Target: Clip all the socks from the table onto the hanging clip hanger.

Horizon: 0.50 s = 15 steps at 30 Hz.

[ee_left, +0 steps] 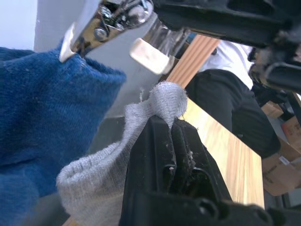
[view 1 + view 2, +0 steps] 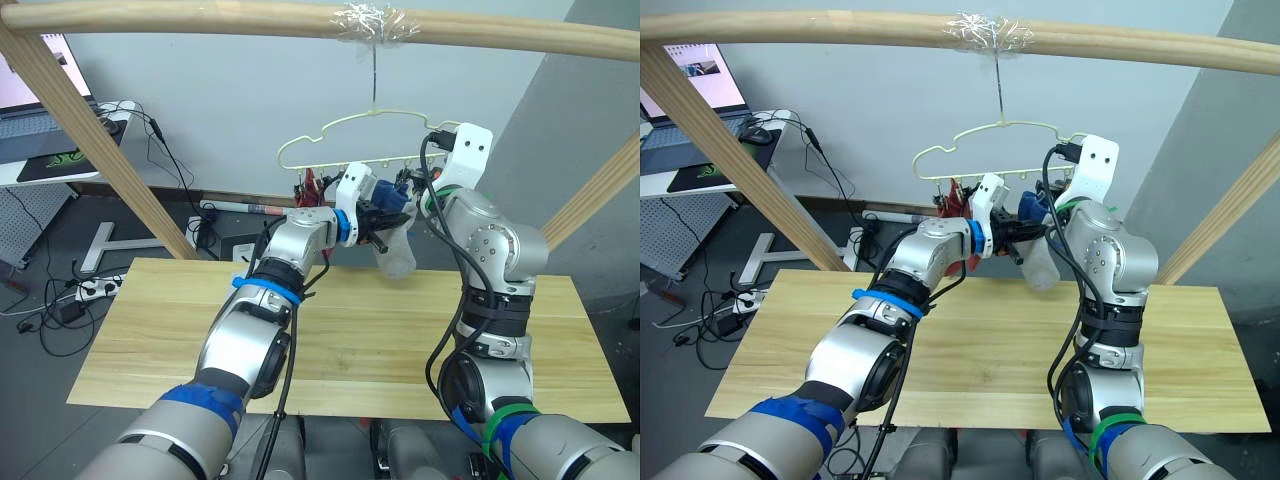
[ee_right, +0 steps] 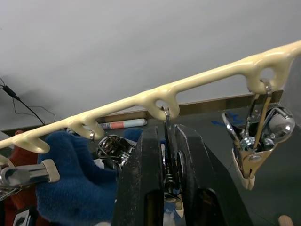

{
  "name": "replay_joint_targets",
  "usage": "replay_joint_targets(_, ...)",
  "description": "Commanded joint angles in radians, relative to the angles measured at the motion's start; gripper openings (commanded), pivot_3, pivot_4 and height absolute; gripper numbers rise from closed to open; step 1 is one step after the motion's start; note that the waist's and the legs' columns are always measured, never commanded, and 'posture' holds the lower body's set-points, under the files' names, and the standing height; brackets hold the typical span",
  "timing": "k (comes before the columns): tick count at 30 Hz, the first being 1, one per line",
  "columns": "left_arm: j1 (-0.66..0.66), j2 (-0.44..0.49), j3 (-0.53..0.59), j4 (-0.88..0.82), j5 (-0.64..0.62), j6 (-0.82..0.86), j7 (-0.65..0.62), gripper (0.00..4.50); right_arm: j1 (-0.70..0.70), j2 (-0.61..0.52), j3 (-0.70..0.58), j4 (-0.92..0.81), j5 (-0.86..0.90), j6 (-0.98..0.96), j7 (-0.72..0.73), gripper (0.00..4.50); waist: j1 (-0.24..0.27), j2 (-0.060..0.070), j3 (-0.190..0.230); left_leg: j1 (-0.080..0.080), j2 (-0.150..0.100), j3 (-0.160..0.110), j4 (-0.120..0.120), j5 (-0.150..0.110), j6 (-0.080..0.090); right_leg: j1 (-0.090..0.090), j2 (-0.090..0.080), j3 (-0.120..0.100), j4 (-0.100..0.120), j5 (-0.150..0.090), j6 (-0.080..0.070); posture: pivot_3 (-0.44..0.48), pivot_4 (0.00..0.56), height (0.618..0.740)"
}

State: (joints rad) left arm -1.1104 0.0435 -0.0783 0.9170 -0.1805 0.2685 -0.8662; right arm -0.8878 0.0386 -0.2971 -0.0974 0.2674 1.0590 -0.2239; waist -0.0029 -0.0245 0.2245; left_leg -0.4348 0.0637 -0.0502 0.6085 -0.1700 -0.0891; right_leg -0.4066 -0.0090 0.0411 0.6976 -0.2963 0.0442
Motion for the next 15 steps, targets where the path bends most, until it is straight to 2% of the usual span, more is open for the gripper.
replay_joint_targets(1, -0.047, -0.01, 0.019, 0.015, 0.002, -0.045, 0.001, 0.03, -0.029, -0.005, -0.002, -0.055, 0.016, 0.003, 0.002, 0.11, 0.0, 0.0, 0.0, 0.0, 0.0, 0.0, 0.0, 0.0, 0.0, 0.0, 0.0, 0.0, 0.0, 0.0, 0.0, 0.06, 0.154, 0.74)
replay_joint_targets(15, -0.084, -0.026, 0.024, 0.087, 0.013, -0.093, 0.011, 0.03, -0.028, 0.001, -0.003, -0.064, 0.018, 0.016, 0.005, 0.11, -0.001, 0.0, 0.0, 0.0, 0.0, 0.0, 0.0, 0.0, 0.0, 0.0, 0.0, 0.0, 0.0, 0.0, 0.0, 0.055, 0.157, 0.74)
